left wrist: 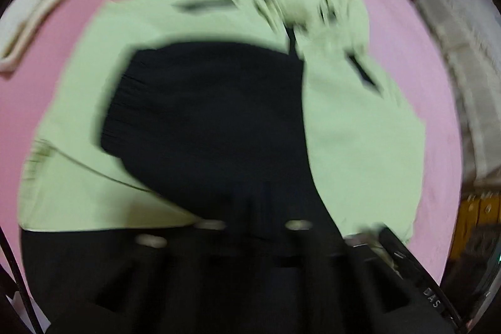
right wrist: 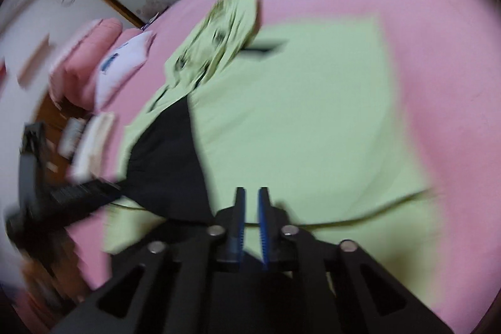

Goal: Fold large clothes

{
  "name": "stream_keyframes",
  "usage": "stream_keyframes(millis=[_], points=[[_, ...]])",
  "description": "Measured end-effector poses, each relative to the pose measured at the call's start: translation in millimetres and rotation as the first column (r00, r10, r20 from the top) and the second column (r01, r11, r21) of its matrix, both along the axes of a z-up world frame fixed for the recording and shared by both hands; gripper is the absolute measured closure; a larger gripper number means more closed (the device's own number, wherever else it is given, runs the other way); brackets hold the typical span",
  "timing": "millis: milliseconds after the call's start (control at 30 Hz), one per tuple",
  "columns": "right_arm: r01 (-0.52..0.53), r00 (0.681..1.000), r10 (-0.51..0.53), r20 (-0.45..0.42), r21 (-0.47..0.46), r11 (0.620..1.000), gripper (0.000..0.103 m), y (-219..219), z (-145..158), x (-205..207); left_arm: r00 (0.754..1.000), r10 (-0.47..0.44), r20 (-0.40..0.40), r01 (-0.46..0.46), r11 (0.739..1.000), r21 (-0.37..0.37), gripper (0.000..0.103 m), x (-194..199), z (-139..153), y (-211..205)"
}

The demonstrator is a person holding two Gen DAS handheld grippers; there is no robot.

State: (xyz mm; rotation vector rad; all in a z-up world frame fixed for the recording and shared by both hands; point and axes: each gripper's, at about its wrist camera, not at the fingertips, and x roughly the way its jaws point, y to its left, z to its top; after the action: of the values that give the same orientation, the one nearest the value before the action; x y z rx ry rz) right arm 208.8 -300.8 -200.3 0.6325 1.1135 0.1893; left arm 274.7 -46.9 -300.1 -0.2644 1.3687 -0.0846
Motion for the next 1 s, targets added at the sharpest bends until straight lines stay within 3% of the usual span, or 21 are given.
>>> stream_keyframes(millis=[67,133,200,233,300,333,367,400,433,467,500,533,633,700,733,800,867,1000], points=[[0.03,0.996,-0.018,-0.091,0.133,0.991,0.101,16,-29,23,0.994,-0.032,-0.101,0.03,0.999,-0.018,0.097,7,-27,-16],[0.033,0.985,-0.01,-0.174,0.128,0.991,0.102,21,-49,35,0.987,-0.014,-0.157,0.014,1.0,-0.001,0.098,11,-48,-14],[0.019,0.977,0.003,-0.211,0.103,0.995,0.103,15,-57,37,0.993,0.023,-0.114,-0.023,1.0,-0.002,0.098,13,-48,2],[0.028,0.979,-0.003,-0.202,0.123,0.992,0.103,2,-58,35,0.995,0.065,-0.078,-0.058,0.994,0.087,0.098,14,-44,19],[0.079,0.981,-0.064,-0.181,0.074,0.994,0.103,-30,-53,27,0.993,0.11,-0.033,-0.101,0.972,0.211,0.099,16,-40,45],[0.119,0.978,-0.115,-0.174,0.017,0.993,0.103,-53,-50,20,0.989,0.151,-0.005,-0.141,0.938,0.317,0.1,16,-39,66],[0.175,0.966,-0.187,-0.178,-0.083,0.981,0.103,-77,-49,14,0.987,0.161,-0.004,-0.152,0.942,0.298,0.102,17,-42,80],[0.217,0.955,-0.24,-0.175,-0.139,0.966,0.103,-96,-47,7,0.984,0.177,-0.023,-0.167,0.96,0.224,0.102,17,-46,91],[0.274,0.943,-0.289,-0.162,-0.11,0.955,0.103,-120,-46,-1,0.974,0.225,-0.039,-0.217,0.965,0.149,0.102,16,-50,104],[0.319,0.926,-0.339,-0.165,-0.134,0.938,0.103,-133,-43,-7,0.97,0.238,-0.038,-0.231,0.962,0.143,0.102,15,-50,107],[0.334,0.911,-0.373,-0.174,-0.216,0.917,0.103,-140,-40,-10,0.973,0.23,-0.034,-0.222,0.962,0.157,0.102,16,-50,106],[0.31,0.916,-0.366,-0.164,-0.288,0.906,0.103,-144,-36,-11,0.977,0.211,-0.026,-0.202,0.96,0.197,0.102,16,-48,99],[0.317,0.939,-0.343,-0.036,-0.303,0.899,0.103,-135,-12,-15,0.974,0.224,0.011,-0.218,0.933,0.285,0.099,12,-36,80],[0.286,0.958,-0.274,0.082,-0.219,0.933,0.103,-113,7,-12,0.976,0.212,0.056,-0.219,0.942,0.254,0.093,6,-24,60],[0.233,0.97,-0.215,0.113,-0.179,0.956,0.103,-98,12,-6,0.982,0.175,0.072,-0.186,0.963,0.195,0.091,5,-17,45],[0.087,0.993,-0.078,0.091,-0.098,0.991,0.103,-63,6,11,0.991,0.111,0.075,-0.119,0.986,0.113,0.089,5,-12,22],[-0.055,0.998,0.055,0.041,-0.002,0.998,0.103,-20,-12,33,0.997,0.047,0.059,-0.049,0.998,0.035,0.089,14,-15,-5],[-0.179,0.984,0.18,0.0,0.09,0.98,0.103,44,-47,76,0.998,0.013,0.058,-0.018,0.997,0.08,0.089,38,-32,-37]])
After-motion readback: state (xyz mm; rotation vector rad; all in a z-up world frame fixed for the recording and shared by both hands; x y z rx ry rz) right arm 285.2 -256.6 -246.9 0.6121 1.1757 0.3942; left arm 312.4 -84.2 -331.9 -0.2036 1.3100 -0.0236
